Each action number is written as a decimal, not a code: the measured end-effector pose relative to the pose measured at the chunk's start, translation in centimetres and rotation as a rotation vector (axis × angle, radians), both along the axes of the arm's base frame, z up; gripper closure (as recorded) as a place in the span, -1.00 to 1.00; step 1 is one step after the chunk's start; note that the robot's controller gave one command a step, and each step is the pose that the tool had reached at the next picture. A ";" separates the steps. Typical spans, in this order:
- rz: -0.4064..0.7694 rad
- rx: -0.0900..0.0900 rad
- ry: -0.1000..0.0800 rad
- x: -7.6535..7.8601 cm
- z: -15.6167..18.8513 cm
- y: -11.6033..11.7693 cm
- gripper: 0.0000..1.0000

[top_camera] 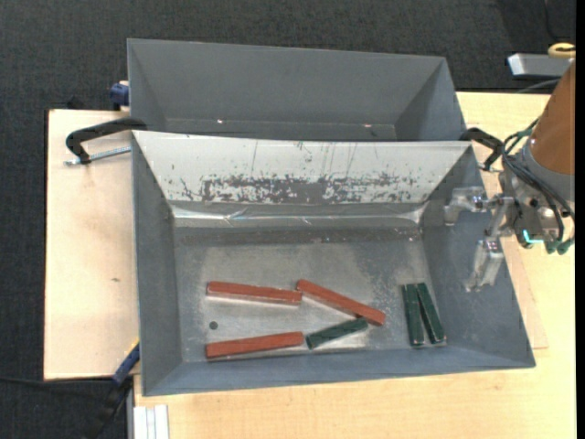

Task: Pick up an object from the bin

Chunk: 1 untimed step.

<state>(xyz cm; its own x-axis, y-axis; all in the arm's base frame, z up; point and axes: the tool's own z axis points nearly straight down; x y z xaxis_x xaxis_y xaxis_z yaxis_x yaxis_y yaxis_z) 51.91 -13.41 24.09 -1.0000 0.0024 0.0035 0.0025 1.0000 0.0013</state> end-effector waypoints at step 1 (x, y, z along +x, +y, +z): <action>0.002 -0.002 -0.007 0.2 0.3 0.1 -1.00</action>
Offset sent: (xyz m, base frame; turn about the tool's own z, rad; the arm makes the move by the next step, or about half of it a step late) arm -0.0067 0.0464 -0.1315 -0.5573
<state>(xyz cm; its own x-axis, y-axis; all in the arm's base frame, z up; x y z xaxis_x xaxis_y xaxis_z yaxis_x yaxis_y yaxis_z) 52.06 -13.35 24.42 -1.0000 0.0001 -0.0034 0.0001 1.0000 -0.0004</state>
